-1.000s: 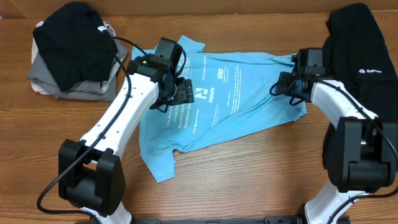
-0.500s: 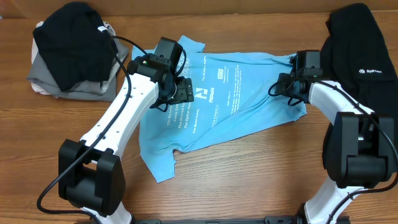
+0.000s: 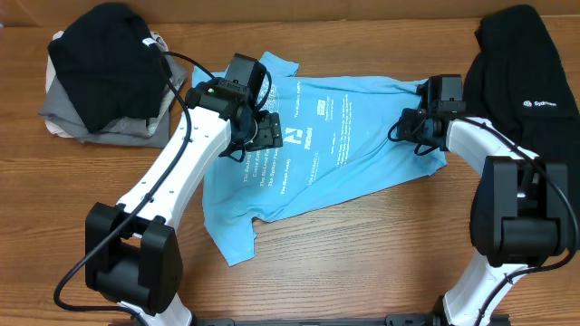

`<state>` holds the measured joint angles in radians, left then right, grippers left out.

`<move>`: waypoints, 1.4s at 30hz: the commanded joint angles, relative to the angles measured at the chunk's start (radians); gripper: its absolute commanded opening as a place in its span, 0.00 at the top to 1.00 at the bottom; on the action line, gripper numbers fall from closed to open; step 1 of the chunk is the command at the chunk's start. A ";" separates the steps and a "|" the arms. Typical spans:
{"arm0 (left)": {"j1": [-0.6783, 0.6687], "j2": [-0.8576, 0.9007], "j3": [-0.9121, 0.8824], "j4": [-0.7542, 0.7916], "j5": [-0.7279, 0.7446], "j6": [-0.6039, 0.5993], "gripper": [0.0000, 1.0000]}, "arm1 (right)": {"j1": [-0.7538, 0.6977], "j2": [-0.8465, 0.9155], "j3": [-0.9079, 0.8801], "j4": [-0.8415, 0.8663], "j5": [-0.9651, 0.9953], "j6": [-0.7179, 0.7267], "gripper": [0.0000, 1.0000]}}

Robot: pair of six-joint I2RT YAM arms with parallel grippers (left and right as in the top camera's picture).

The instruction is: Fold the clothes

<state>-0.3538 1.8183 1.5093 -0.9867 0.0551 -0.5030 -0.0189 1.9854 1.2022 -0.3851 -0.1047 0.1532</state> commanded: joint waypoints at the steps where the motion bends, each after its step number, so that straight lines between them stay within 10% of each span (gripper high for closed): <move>1: -0.001 0.010 -0.011 0.001 -0.015 -0.014 0.15 | 0.005 0.029 0.014 -0.006 -0.021 0.000 0.72; 23: -0.001 0.010 -0.011 -0.003 -0.014 -0.014 0.14 | 0.008 -0.031 0.071 -0.083 0.014 -0.079 0.62; 42: -0.001 0.010 -0.011 -0.008 -0.015 -0.014 0.14 | 0.009 0.019 0.071 -0.021 -0.010 -0.079 0.74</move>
<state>-0.3538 1.8183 1.5089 -0.9951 0.0551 -0.5030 -0.0170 1.9919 1.2503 -0.4164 -0.1020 0.0792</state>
